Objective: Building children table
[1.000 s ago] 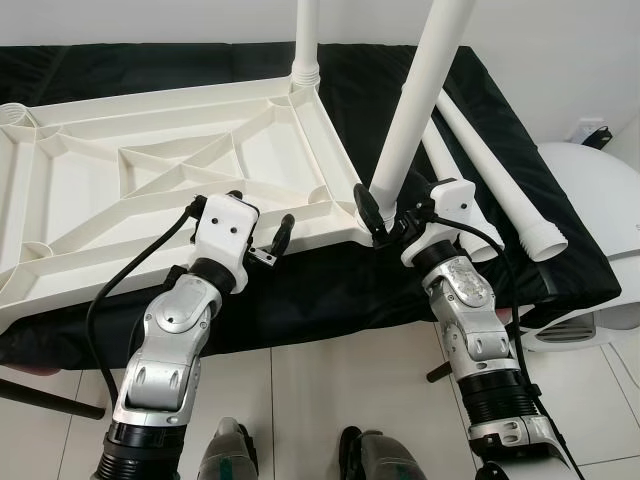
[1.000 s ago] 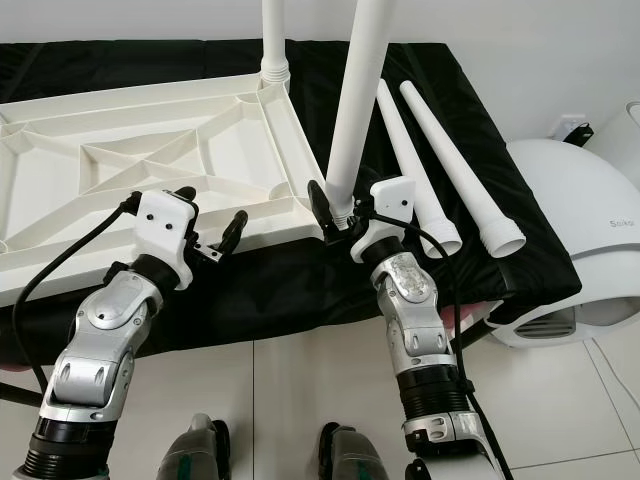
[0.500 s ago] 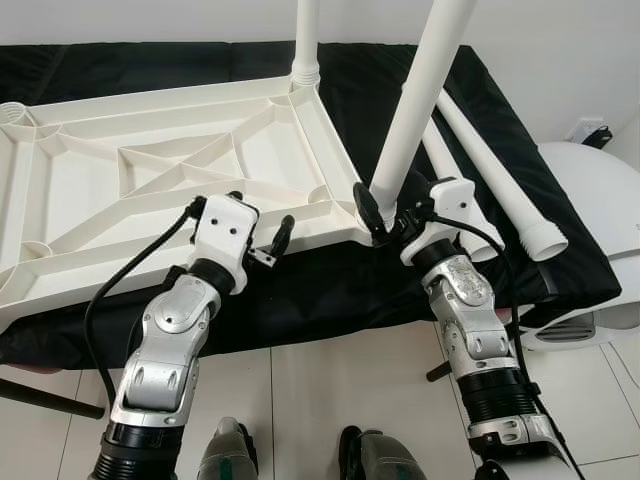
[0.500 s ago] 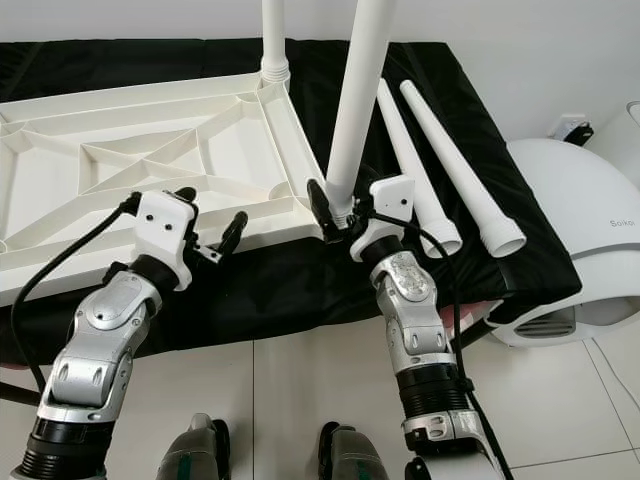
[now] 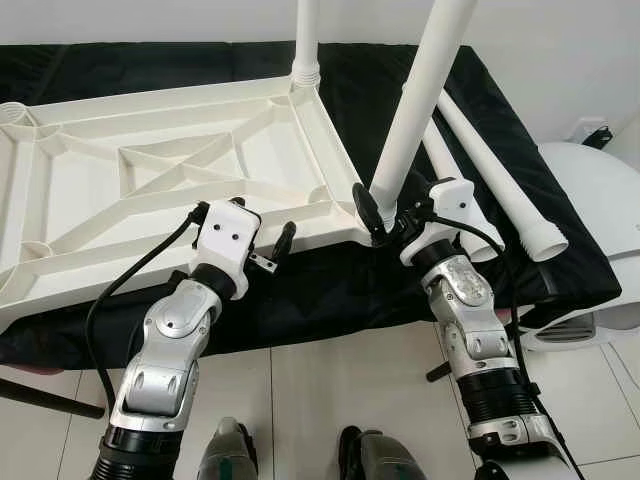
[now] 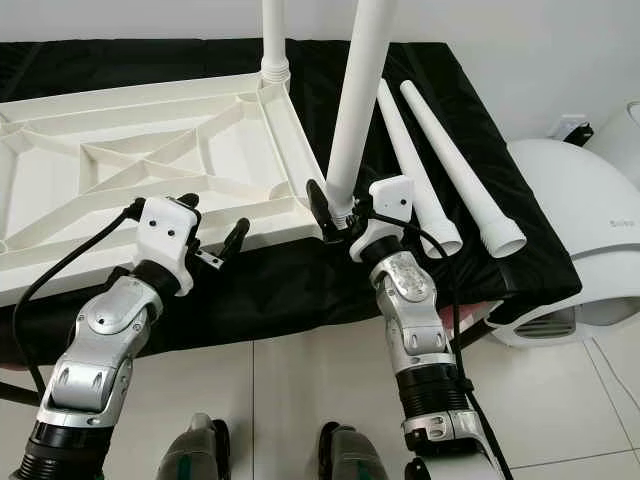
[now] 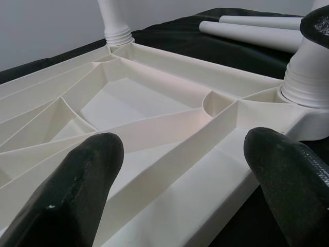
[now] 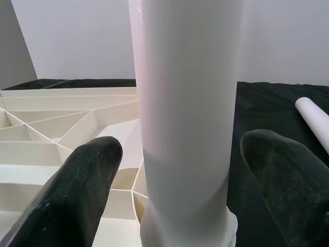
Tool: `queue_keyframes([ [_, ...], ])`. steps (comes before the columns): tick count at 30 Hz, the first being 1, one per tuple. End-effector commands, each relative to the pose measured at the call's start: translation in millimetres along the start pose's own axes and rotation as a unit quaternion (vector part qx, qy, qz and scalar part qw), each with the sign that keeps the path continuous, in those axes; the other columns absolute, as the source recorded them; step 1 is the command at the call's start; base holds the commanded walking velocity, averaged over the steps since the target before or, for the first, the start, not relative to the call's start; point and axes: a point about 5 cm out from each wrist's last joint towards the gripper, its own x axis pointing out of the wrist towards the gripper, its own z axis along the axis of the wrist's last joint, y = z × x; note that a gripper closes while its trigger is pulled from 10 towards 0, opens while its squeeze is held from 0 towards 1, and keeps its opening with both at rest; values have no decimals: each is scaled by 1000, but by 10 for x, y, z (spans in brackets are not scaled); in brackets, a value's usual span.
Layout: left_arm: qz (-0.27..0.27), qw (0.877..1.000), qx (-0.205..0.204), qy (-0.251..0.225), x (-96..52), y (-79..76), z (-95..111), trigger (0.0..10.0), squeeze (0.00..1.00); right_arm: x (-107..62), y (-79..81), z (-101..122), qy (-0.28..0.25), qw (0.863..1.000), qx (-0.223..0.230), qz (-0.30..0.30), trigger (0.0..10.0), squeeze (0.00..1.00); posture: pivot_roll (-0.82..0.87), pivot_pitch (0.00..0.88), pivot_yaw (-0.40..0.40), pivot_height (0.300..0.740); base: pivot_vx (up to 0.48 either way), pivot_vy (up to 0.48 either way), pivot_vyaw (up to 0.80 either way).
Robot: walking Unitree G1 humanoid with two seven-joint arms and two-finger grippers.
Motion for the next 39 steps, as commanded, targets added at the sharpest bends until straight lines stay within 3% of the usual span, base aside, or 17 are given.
queue_keyframes([
  [1,-16,1000,-2,-2,-12,-37,10,10000,0,-15,-18,-16,3,1000,-3,0,10000,0,57,144,-47,740,0,0,0],
  [39,-27,1000,4,-3,3,-22,11,10000,0,2,-22,-7,2,1000,-5,2,10000,0,52,134,-43,740,0,0,0],
])
